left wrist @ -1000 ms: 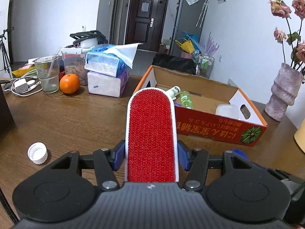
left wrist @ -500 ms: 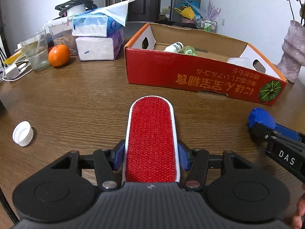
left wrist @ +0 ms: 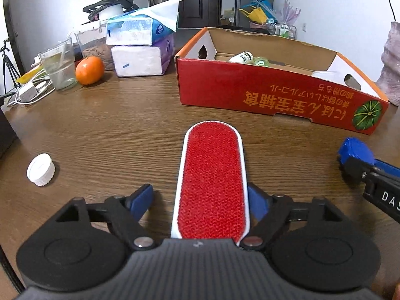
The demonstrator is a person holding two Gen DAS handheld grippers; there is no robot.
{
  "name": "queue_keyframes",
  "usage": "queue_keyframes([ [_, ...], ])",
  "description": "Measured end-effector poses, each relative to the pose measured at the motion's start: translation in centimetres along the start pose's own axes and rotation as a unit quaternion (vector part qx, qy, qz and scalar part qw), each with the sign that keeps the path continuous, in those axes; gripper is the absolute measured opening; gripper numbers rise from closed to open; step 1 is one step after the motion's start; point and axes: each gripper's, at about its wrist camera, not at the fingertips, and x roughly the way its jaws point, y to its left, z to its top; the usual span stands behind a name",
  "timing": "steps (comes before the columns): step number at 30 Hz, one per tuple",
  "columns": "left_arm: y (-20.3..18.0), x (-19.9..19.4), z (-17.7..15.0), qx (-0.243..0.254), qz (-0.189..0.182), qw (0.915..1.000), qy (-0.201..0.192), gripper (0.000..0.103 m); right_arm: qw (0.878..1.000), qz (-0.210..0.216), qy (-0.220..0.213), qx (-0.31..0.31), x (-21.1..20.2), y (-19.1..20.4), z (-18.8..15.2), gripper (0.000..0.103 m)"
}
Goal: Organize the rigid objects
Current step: 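Carry the red brush and blue cap over the cardboard box with both tools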
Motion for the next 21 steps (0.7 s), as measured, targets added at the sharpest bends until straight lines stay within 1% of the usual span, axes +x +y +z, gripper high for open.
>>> queue_keyframes([
  [2,0.0,0.0,0.0,-0.001,-0.001,1.0000,-0.001,0.080,1.000,0.001,0.001,0.000,0.0,0.0,0.0,0.045],
  [4,-0.1,-0.2,0.0,0.003,-0.014,0.9999,-0.007,0.062,1.000,0.000,0.001,0.000,0.0,0.0,0.0,0.045],
  [5,-0.3,-0.5,0.0,0.008,-0.011,0.9998,-0.011,0.056,1.000,0.001,0.000,0.001,0.0,0.0,0.0,0.045],
  [12,0.1,-0.9,0.2,-0.003,-0.027,0.9996,-0.010,0.056,1.000,0.004,-0.005,0.003,-0.2,0.0,0.1,0.045],
  [18,0.6,-2.6,1.2,-0.021,-0.035,0.9987,-0.029,0.056,1.000,0.014,-0.020,0.007,-0.9,-0.1,0.6,0.045],
  [21,0.6,-3.7,1.9,-0.023,-0.039,0.9979,-0.045,0.056,0.999,0.022,-0.032,0.007,-1.5,0.0,1.0,0.045],
])
